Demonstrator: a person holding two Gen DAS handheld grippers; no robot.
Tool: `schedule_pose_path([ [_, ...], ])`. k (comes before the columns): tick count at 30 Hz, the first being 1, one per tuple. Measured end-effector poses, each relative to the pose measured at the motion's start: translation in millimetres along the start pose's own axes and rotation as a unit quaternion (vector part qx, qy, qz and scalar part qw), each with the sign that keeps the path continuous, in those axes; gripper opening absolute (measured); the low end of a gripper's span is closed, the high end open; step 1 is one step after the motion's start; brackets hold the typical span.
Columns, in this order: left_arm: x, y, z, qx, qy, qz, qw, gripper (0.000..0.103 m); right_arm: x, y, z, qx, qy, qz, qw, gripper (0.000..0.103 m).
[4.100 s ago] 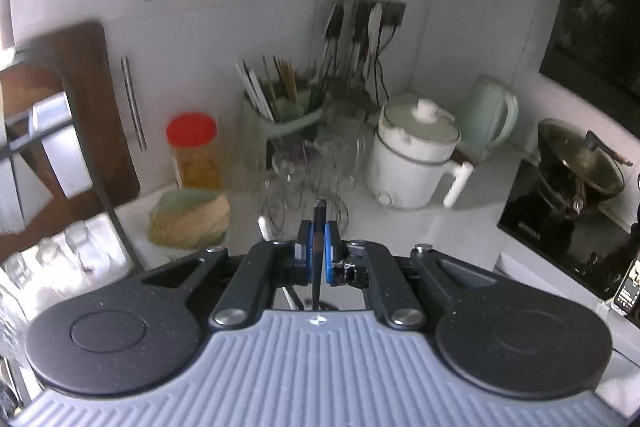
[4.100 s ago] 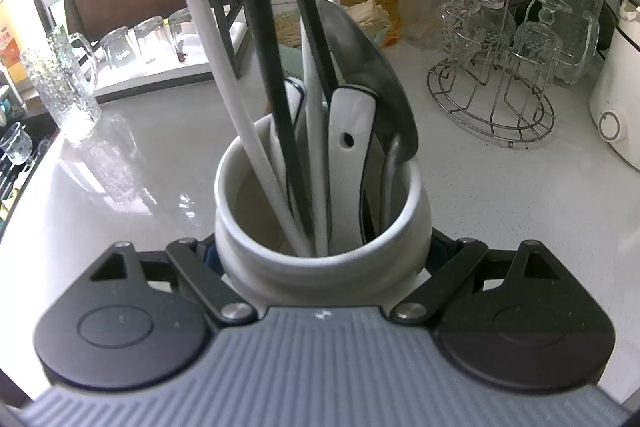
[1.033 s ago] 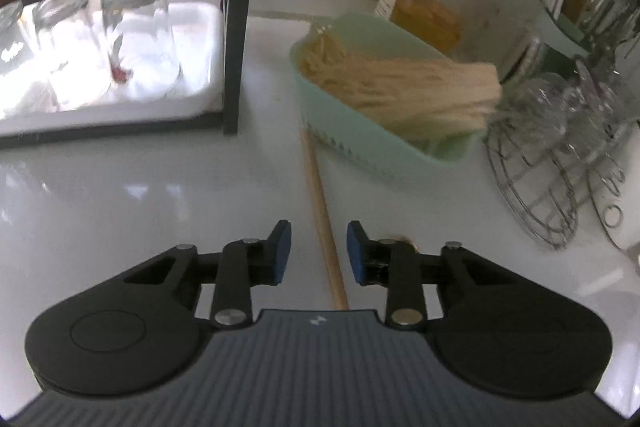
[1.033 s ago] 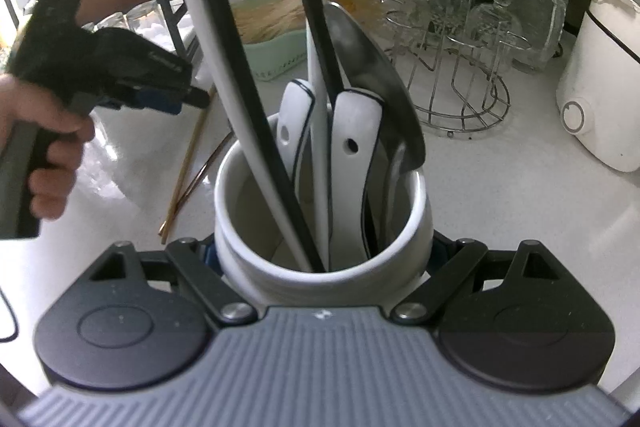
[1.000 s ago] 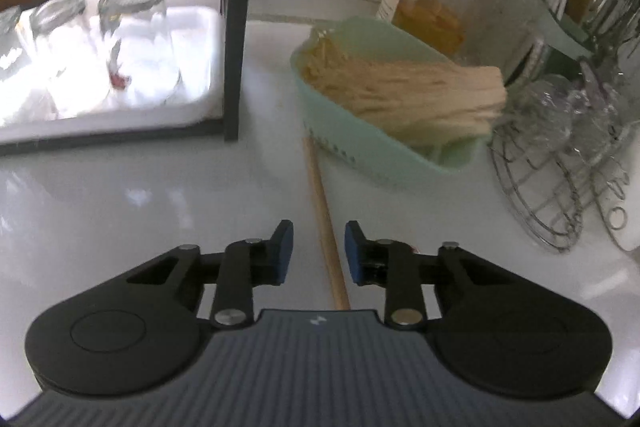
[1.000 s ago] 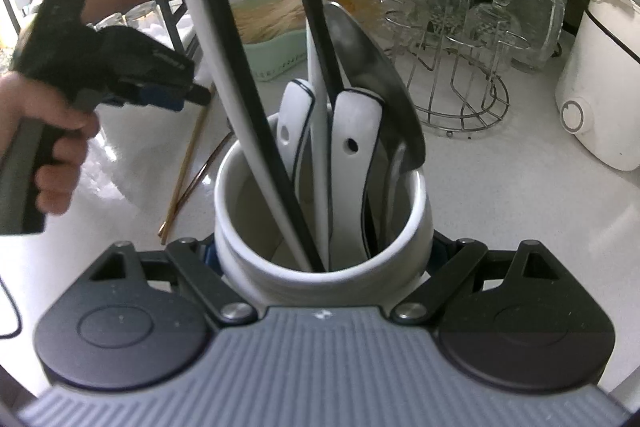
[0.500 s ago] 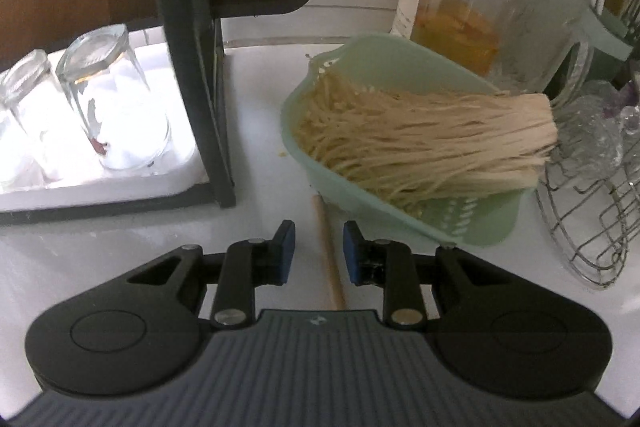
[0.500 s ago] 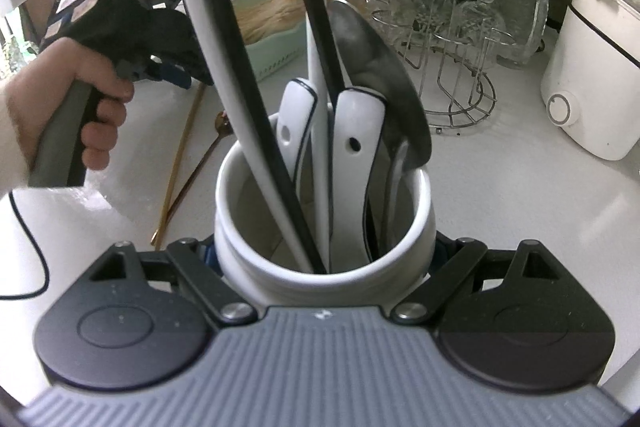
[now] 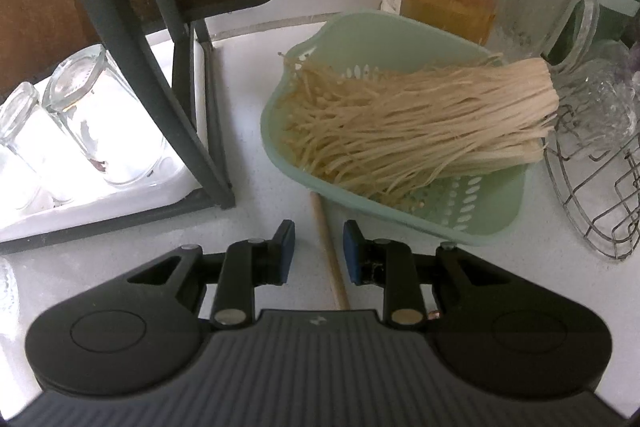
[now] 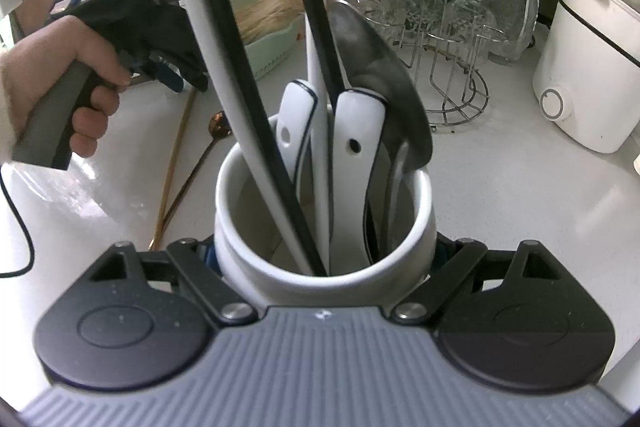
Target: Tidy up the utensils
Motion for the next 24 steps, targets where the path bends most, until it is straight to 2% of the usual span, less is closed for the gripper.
schedule_pose_path([
  [2, -2, 2, -1, -0.001, 0.001, -0.003, 1.0, 0.02, -1, 1, 0, 0.004, -0.001, 0.004, 1.0, 0.092],
  [3, -3, 3, -2, -0.009, 0.004, -0.004, 0.9999, 0.012, -2, 3, 0, 0.004, -0.001, 0.007, 1.0, 0.092],
  [6, -3, 3, -5, -0.017, 0.007, -0.002, 0.9998, 0.008, -4, 5, 0, 0.006, 0.0, 0.014, 1.0, 0.092],
  [13, 14, -2, -1, -0.023, 0.011, -0.003, 0.9997, 0.007, -10, 9, -1, 0.013, 0.007, 0.023, 1.0, 0.092],
  [24, 88, -10, 5, 0.003, -0.005, -0.048, 0.9988, 0.007, -18, 16, 1, 0.033, 0.025, 0.024, 0.999, 0.092],
])
Point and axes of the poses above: each gripper's, at about its wrist camera, not at the fingertips, and x roughly against the way its jaws point, z to its left, y to its top, the point moved 6 cm from there along -x, roughly the way its jaws point, and after that the axes turned 3 degrees about -x, right-handed, at the moved point
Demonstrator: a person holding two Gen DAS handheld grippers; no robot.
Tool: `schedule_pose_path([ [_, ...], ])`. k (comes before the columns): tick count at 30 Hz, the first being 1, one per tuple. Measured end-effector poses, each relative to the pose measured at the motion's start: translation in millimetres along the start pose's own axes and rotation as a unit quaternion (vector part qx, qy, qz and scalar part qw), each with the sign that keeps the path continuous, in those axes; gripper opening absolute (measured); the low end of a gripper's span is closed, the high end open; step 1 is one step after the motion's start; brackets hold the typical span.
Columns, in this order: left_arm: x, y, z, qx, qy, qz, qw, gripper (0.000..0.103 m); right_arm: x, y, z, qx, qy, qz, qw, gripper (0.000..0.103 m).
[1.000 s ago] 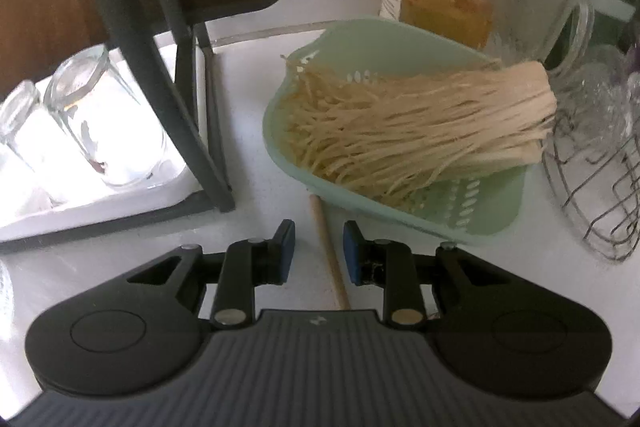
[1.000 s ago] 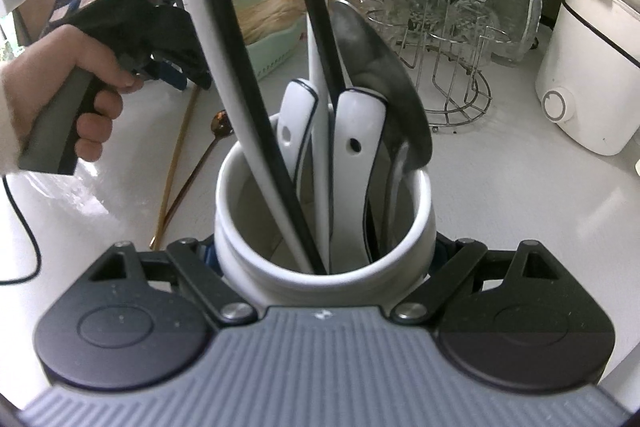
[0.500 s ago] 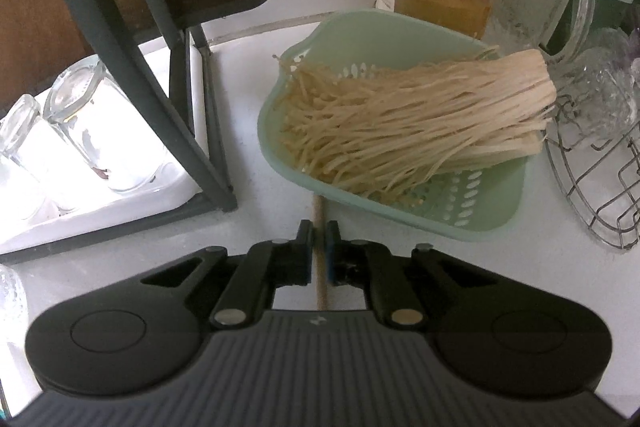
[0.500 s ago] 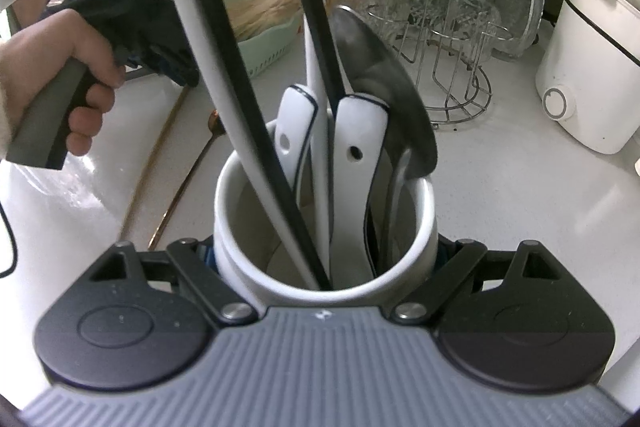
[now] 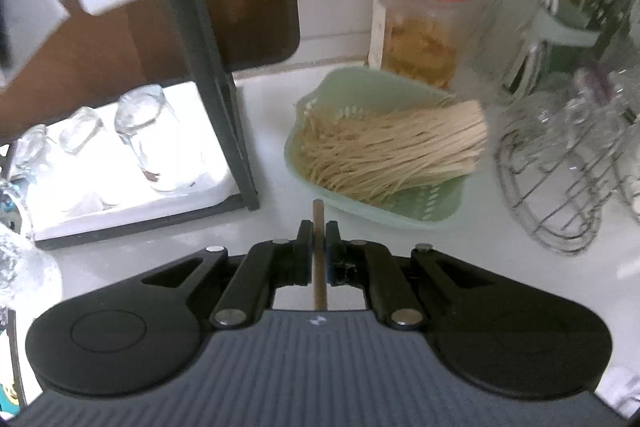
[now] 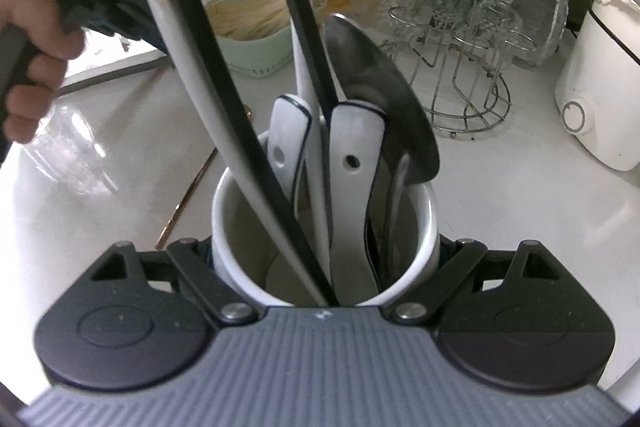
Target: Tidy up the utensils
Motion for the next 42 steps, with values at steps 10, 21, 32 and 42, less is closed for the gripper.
schedule_pose_path([
  [10, 72, -14, 9, 0.02, -0.019, -0.042, 0.9988, 0.0, -3, 4, 0, 0.003, 0.012, 0.001, 1.0, 0.092],
  [21, 63, -57, 28, 0.065, -0.054, -0.018, 0.9963, 0.001, -4, 4, -1, 0.015, 0.021, -0.006, 1.0, 0.092],
  [32, -3, -70, 44, 0.081, -0.073, 0.024, 0.9937, 0.026, -5, 6, 0, 0.019, 0.021, 0.009, 1.0, 0.092],
  [42, -49, -60, 47, 0.033, -0.055, 0.031, 0.9974, 0.026, -7, 6, 3, -0.012, -0.004, 0.011, 1.0, 0.091],
])
Point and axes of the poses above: each gripper's, at about its wrist camera, not at the fingertips, and x roughly against the way its jaws point, z to its left, y to its top, the point moved 6 cm from there along -x, roughly the way its jaws point, and after that the axes turned 3 degrees about -x, right-handed, at the moved point
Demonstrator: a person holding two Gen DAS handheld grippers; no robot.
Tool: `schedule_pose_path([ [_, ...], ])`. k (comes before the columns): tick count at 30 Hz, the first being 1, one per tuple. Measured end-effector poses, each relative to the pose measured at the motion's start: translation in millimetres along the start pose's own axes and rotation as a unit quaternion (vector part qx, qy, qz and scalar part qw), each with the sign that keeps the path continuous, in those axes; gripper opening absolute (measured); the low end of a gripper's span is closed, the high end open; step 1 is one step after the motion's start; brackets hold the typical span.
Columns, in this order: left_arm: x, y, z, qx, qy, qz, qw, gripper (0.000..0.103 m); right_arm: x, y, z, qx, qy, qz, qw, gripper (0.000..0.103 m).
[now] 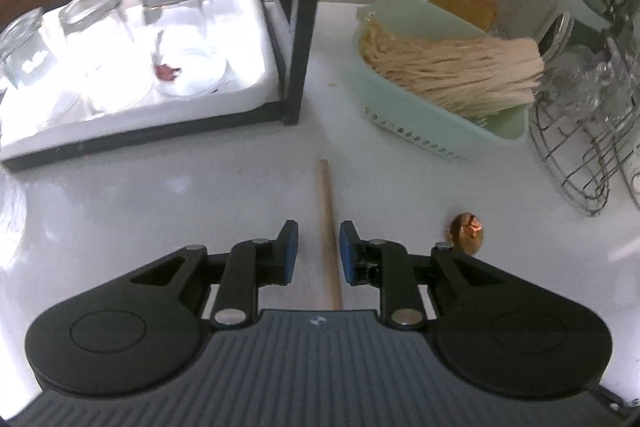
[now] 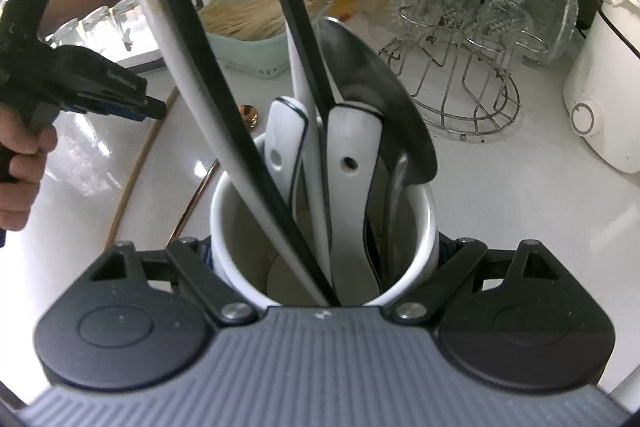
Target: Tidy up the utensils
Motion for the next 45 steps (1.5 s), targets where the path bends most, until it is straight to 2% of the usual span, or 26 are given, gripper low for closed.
schedule_pose_path([
  [4, -7, 7, -11, -0.043, 0.005, -0.001, 0.9991, 0.026, 0, 0, 1, -0.015, -0.012, 0.001, 1.0, 0.091],
  [8, -13, 14, -23, -0.081, 0.023, 0.019, 0.9963, 0.025, -1, 0, 3, -0.024, -0.019, 0.003, 1.0, 0.091],
  [9, -14, 15, -26, -0.089, 0.025, 0.025, 0.9954, 0.021, -1, 0, 2, -0.026, -0.02, 0.002, 0.999, 0.091],
  [12, -16, 19, -33, -0.101, 0.016, 0.037, 0.9941, 0.008, -1, 0, 2, -0.031, -0.022, 0.001, 0.999, 0.091],
  [15, -18, 19, -38, -0.115, -0.003, 0.032, 0.9929, 0.007, -1, 0, 3, -0.034, -0.025, 0.002, 0.999, 0.091],
  [19, -20, 20, -43, -0.138, -0.007, 0.027, 0.99, 0.007, -2, 1, 4, -0.033, -0.027, 0.01, 0.999, 0.091],
  [25, -21, 24, -40, -0.132, -0.022, 0.032, 0.9904, 0.007, -2, 0, 4, -0.035, -0.028, 0.011, 0.999, 0.091],
  [33, 32, 28, -37, -0.114, -0.057, -0.018, 0.9917, 0.007, -3, 1, 5, -0.039, -0.029, 0.006, 0.999, 0.092],
  [45, 129, 21, -46, -0.105, -0.107, -0.101, 0.9835, 0.007, -3, -2, 24, -0.015, -0.011, -0.006, 1.0, 0.092],
])
Point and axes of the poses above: each gripper's, at about its wrist camera, not at the fingertips, and x roughly against the way its jaws point, z to its left, y to its top, the point moved 6 cm from there along -x, roughly the way its jaws point, and after that the axes turned 3 degrees about -x, right-handed, at the moved point
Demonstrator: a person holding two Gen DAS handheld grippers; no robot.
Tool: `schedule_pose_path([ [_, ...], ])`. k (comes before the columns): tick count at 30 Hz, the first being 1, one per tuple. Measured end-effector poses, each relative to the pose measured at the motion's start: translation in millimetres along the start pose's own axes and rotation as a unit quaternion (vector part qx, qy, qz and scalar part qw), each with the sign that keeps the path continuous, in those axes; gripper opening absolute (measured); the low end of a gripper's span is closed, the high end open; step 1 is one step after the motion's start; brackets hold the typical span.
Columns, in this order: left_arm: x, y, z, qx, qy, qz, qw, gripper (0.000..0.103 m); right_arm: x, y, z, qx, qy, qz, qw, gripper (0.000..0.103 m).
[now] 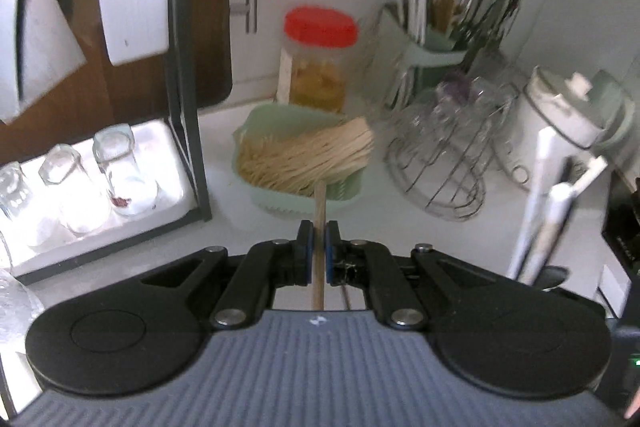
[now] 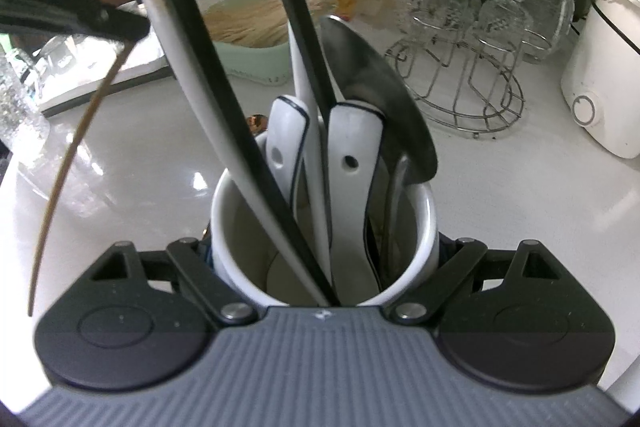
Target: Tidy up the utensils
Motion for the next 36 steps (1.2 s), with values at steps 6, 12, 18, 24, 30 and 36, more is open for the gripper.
schedule_pose_path([
  [6, 45, 4, -2, 0.014, 0.008, -0.048, 0.9987, 0.007, 3, -5, 8, 0.019, 0.015, -0.008, 1.0, 0.092],
  [12, 96, 24, -3, 0.039, 0.005, -0.116, 0.9925, 0.006, 4, -8, 13, 0.037, 0.031, -0.013, 0.999, 0.092],
  [18, 146, 57, -16, 0.044, -0.017, -0.194, 0.9798, 0.007, 3, -7, 13, 0.047, 0.04, -0.014, 0.998, 0.092],
  [24, 152, 86, -51, 0.028, -0.057, -0.227, 0.9718, 0.007, 1, -8, 14, 0.059, 0.052, -0.014, 0.997, 0.092],
  [30, 130, 100, -86, 0.002, -0.091, -0.228, 0.9694, 0.007, 3, -9, 17, 0.069, 0.06, -0.016, 0.996, 0.092],
  [36, 103, 104, -100, 0.002, -0.12, -0.231, 0.9656, 0.007, 2, -9, 16, 0.071, 0.063, -0.021, 0.995, 0.092],
])
Point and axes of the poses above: each gripper's, at about its wrist camera, not at the fingertips, and x roughly against the way its jaws point, z to its left, y to its top, the point moved 6 cm from there along -x, roughly the way its jaws point, and after that the axes turned 3 degrees about -x, right-handed, at the moved point
